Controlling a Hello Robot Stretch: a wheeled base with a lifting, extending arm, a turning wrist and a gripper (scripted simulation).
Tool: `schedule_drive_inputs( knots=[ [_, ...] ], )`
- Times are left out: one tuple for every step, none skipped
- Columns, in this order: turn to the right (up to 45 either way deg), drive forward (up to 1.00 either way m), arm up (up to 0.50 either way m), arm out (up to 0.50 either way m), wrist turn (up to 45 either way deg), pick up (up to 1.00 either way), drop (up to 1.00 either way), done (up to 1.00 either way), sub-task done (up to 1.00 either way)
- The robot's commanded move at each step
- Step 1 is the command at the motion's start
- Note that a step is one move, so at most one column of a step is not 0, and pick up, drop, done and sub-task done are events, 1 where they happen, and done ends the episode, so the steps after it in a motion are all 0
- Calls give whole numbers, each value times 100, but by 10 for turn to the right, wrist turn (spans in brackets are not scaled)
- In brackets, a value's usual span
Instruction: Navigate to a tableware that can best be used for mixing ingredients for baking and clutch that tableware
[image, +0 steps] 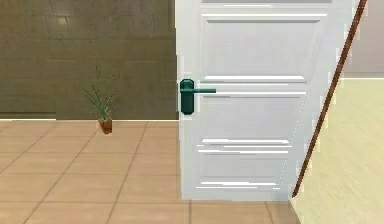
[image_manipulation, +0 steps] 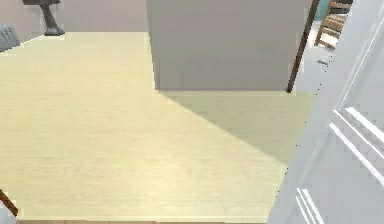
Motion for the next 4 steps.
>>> schedule_drive_inputs(
  knots=[
    [-450, 0, 0, 0, 0, 0, 0, 0, 0],
    [-390, 0, 0, 0, 0, 0, 0, 0, 0],
    [0, 30, 0, 0, 0, 0, 0, 0, 0],
    [-120, 0, 0, 0, 0, 0, 0, 0, 0]
  ],
)
